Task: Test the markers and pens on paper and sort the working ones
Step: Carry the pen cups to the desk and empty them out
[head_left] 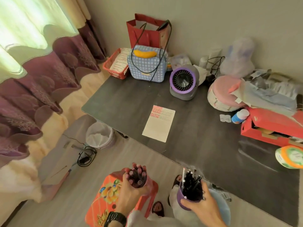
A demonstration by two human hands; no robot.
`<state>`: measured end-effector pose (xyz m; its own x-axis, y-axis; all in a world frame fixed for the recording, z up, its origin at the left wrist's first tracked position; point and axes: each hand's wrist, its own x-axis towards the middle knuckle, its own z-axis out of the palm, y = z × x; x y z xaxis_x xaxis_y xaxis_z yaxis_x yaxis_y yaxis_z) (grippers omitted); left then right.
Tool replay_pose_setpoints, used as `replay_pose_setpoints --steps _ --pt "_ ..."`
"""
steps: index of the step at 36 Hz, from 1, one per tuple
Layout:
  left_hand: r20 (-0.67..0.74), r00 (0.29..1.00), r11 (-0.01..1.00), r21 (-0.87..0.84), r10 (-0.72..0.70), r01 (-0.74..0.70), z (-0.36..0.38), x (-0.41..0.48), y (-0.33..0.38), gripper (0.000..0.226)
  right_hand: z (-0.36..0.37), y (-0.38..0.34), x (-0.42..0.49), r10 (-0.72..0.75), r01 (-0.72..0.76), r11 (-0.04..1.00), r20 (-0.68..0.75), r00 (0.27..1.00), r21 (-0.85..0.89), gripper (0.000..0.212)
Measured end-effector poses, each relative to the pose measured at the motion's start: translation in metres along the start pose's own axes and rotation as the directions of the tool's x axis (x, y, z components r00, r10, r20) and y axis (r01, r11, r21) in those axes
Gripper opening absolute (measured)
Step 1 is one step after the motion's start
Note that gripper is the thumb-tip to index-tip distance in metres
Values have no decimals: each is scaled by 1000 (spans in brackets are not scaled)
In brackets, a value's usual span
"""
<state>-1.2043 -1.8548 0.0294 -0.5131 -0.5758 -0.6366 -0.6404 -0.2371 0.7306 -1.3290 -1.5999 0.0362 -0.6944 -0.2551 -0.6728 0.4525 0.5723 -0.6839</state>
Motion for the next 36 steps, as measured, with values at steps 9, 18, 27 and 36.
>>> replay_pose_setpoints --steps 9,18,27,36 --pt "-73 994 994 81 78 -72 30 34 77 72 -32 -88 61 -194 213 965 132 972 -153 102" --pt "-90 980 973 167 177 -161 43 63 144 63 -34 -139 107 -232 246 960 117 966 -135 102" --pt "-94 977 948 276 189 -157 16 128 199 94 23 -185 151 -183 190 979 90 979 -79 83" --pt "40 990 855 501 132 -134 -52 254 247 86 114 -264 225 -90 80 995 215 973 56 91"
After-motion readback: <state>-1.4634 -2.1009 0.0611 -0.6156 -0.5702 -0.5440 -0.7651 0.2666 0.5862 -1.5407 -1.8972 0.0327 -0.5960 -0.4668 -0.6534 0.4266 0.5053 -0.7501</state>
